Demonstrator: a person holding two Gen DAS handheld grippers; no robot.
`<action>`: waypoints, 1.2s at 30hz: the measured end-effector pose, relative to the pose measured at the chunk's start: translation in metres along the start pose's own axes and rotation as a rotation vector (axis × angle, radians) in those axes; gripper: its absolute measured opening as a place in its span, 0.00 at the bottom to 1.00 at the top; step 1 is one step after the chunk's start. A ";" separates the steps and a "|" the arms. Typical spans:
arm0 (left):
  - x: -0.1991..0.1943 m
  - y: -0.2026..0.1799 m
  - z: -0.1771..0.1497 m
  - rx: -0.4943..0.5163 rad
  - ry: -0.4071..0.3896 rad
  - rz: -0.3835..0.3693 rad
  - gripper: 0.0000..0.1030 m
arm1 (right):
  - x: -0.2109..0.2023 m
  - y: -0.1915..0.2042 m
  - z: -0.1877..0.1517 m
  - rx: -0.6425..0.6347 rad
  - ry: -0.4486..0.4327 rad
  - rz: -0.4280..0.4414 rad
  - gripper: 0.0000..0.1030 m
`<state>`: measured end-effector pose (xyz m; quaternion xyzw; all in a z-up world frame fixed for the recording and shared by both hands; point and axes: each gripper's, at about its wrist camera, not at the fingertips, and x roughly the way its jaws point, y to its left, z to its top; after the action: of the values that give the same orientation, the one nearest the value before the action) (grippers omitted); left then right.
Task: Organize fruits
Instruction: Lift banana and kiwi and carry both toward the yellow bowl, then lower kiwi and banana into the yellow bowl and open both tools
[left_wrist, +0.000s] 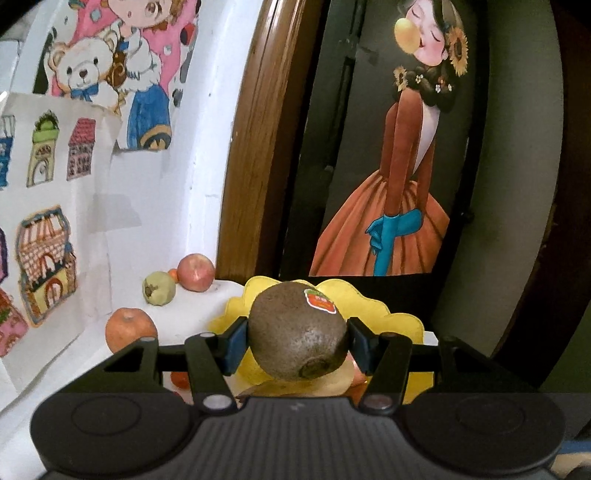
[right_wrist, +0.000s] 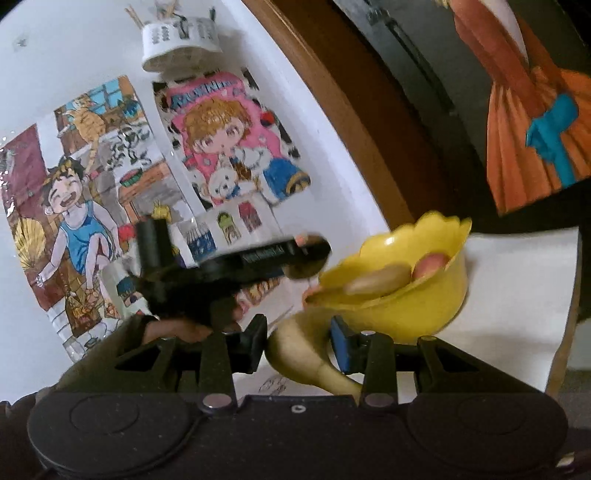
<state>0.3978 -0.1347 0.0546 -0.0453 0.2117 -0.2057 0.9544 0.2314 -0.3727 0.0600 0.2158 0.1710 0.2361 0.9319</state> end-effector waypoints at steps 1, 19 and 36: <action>0.003 0.000 -0.001 -0.002 0.001 0.001 0.60 | -0.001 0.001 0.004 -0.013 -0.017 0.001 0.19; 0.027 0.005 -0.011 -0.010 0.046 0.001 0.60 | 0.078 -0.044 -0.062 0.022 0.220 -0.073 0.64; 0.036 0.005 -0.012 0.016 0.030 0.015 0.60 | 0.124 -0.028 -0.071 -0.226 0.395 -0.255 0.55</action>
<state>0.4244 -0.1447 0.0292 -0.0330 0.2247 -0.2009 0.9529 0.3144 -0.3086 -0.0410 0.0367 0.3482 0.1720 0.9208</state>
